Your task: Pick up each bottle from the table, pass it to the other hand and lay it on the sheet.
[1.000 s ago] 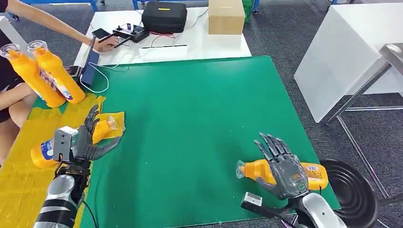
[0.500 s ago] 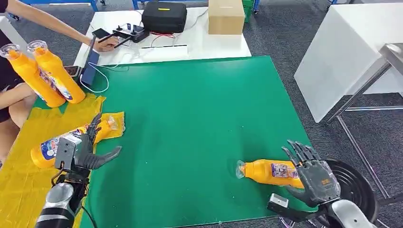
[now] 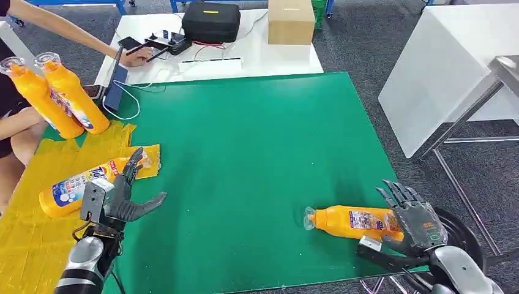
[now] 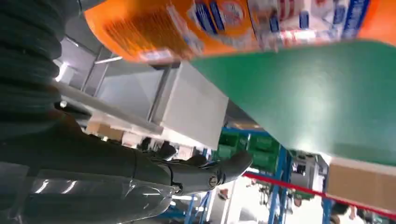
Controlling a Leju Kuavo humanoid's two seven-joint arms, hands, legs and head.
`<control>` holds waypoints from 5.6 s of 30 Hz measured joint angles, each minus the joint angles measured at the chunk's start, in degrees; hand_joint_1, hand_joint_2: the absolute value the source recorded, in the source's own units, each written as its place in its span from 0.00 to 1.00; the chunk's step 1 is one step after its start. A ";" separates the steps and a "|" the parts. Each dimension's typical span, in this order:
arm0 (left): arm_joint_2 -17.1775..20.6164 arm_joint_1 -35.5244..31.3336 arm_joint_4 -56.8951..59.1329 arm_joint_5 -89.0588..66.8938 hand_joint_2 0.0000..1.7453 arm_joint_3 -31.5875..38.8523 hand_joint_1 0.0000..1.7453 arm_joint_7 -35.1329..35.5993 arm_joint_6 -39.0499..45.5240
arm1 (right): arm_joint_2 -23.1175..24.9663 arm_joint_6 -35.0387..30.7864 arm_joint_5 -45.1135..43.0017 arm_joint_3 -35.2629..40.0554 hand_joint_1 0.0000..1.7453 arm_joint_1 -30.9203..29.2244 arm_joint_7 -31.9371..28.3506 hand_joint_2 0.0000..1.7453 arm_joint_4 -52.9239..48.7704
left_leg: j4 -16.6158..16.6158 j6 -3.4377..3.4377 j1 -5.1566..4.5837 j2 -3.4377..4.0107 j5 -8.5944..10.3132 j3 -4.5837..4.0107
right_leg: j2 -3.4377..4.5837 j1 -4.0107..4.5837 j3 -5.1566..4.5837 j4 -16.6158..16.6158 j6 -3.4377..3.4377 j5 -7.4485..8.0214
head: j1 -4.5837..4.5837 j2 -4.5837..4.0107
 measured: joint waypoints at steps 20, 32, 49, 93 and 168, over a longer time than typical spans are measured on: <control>-0.46 -1.27 0.15 1.70 1.00 -1.64 0.00 -1.40 -0.42 | 2.49 4.61 -3.15 3.63 0.00 -9.68 -4.66 1.00 15.20 | 0.00 0.00 0.00 0.00 0.01 0.00 | 0.00 0.00 0.01 0.00 0.01 0.01 | 0.02 0.00; -0.81 -2.71 1.05 1.81 1.00 -2.51 0.00 -1.53 -0.63 | 4.15 4.83 -3.67 5.88 0.50 -15.84 -5.77 1.00 23.71 | 0.01 0.00 0.01 0.08 0.01 0.09 | 0.06 0.00 0.08 0.01 0.01 0.02 | 0.02 0.00; -0.98 -3.30 1.81 2.12 1.00 -3.23 0.00 -1.73 -0.81 | 5.40 2.88 -3.76 6.93 1.00 -19.72 -6.97 1.00 29.37 | 0.00 0.00 0.01 0.09 0.01 0.22 | 0.08 0.01 0.20 0.01 0.01 0.02 | 0.02 0.00; -4.72 -16.87 16.50 5.36 1.00 -18.67 0.00 -0.22 -7.17 | 41.46 -13.90 -23.08 9.79 1.00 -31.31 -20.85 1.00 35.67 | 0.00 -0.04 0.05 0.20 0.17 0.01 | 0.12 0.02 -0.03 0.10 0.12 0.13 | 0.02 0.00; -6.54 -17.99 18.69 23.30 1.00 -19.39 1.00 -1.27 -12.15 | 50.55 -12.46 -27.74 25.64 1.00 -39.62 -20.94 1.00 55.49 | 0.00 -0.07 0.04 0.24 0.19 -0.03 | 0.13 0.02 -0.08 0.10 0.12 0.13 | 0.02 0.00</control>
